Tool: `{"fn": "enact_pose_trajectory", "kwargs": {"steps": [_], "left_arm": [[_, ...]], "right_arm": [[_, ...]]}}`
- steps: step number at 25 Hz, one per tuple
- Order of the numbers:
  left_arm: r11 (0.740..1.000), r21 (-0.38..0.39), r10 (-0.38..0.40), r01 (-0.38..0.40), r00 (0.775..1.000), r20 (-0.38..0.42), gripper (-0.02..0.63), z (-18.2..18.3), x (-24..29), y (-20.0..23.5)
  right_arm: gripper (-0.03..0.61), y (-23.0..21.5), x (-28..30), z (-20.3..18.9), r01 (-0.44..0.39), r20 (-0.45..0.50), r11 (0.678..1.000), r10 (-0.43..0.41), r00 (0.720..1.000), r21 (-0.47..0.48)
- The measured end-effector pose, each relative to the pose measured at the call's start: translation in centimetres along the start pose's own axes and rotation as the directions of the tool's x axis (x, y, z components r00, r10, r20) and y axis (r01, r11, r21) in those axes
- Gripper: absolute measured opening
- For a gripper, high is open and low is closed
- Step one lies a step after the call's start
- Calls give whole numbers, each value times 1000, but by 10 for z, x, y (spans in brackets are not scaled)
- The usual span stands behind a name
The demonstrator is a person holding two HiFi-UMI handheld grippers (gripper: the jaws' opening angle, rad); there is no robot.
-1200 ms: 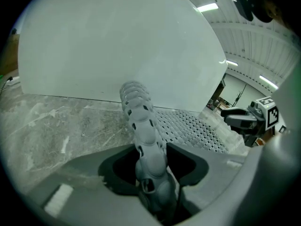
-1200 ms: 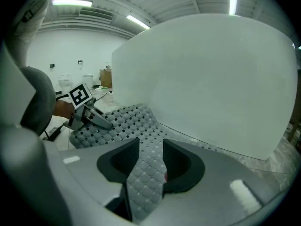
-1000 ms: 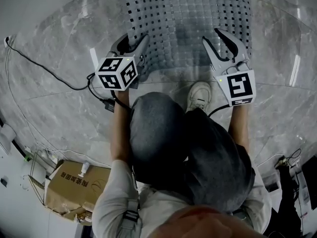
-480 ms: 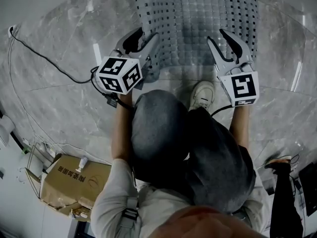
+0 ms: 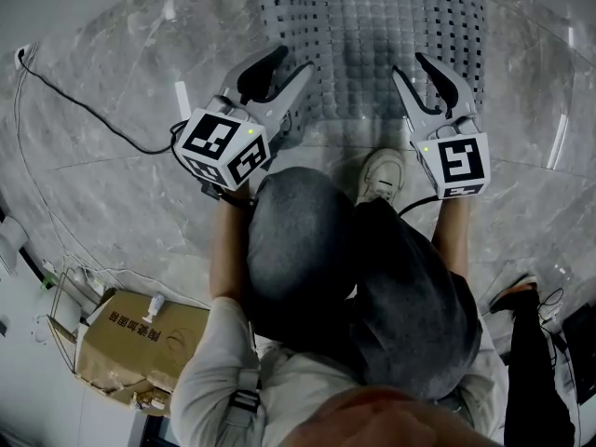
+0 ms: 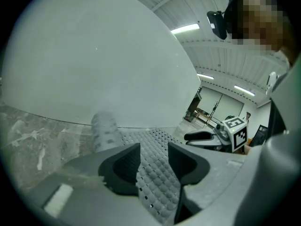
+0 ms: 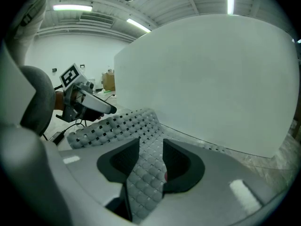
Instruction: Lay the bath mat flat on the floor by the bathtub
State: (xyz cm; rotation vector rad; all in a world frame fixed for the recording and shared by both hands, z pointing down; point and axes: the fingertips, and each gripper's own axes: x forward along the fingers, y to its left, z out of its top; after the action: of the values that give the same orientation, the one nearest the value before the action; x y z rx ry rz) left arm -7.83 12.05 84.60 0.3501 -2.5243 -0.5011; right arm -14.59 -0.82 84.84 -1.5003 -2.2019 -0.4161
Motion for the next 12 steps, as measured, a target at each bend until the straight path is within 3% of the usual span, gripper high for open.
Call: {"fn": "enact_pose_trajectory", "kwargs": {"steps": [3,12], "left_arm": [[999,42,-18,19,1000,-15,190,1,6,-12],[997,73,-15,17,999,-29,179,-2,7,-16]], "right_arm": [[163,-1,-2,-2,0,-4,1000,0,1000,0],[163,1,-4,2,-1,11,1000,1,1000,-6]]}}
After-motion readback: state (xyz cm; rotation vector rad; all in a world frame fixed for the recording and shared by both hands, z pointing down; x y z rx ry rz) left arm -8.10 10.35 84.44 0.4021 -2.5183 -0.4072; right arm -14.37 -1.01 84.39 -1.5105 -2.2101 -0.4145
